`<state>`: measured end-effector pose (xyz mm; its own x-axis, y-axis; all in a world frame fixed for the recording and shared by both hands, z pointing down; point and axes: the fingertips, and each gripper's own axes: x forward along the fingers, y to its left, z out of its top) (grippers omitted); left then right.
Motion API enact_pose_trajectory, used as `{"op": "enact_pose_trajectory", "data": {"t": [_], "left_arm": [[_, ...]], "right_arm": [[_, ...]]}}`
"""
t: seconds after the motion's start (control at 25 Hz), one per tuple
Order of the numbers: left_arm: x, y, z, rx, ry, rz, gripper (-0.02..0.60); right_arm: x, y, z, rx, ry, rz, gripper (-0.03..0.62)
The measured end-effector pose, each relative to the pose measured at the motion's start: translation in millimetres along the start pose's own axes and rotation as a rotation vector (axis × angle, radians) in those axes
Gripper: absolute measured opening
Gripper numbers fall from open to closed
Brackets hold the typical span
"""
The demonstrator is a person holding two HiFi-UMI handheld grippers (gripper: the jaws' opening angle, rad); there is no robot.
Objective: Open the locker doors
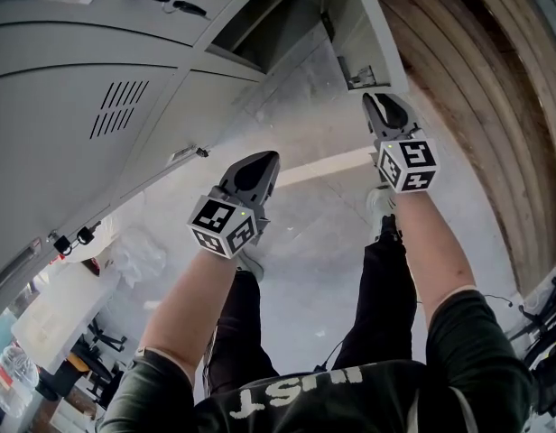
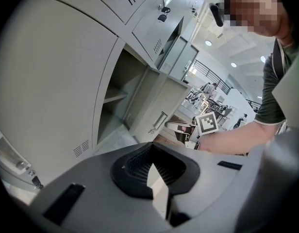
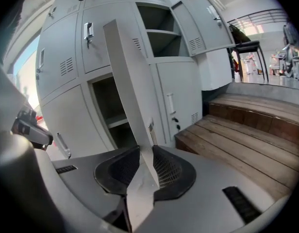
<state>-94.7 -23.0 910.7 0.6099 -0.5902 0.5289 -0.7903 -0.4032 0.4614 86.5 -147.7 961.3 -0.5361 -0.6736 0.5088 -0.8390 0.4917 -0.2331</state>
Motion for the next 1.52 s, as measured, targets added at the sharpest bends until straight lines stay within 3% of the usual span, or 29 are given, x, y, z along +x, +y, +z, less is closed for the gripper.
{"op": "enact_pose_trajectory", "data": {"t": [0.4, 0.84, 1.04, 1.52], "left_arm": [[21.0, -11.9, -1.6, 0.019, 0.028, -0.038, 0.006], [40.9, -11.8, 14.5, 0.027, 0.026, -0.038, 0.006], [46.4, -10.2, 17.8, 0.027, 0.024, -0.032, 0.006], [43.7, -12.9, 13.4, 0.023, 0.022, -0.033, 0.006]], "right_arm": [[-8.3, -105.3, 22.1, -0.098, 0.008, -0.149, 0.109], [9.0, -171.0, 49.0, -0.160, 0.026, -0.205, 0.107], [12.5, -174.8, 51.7, -0.209, 0.031, -0.177, 0.107], [9.9, -174.6, 51.8, -0.182, 0.017, -0.212, 0.109]]}}
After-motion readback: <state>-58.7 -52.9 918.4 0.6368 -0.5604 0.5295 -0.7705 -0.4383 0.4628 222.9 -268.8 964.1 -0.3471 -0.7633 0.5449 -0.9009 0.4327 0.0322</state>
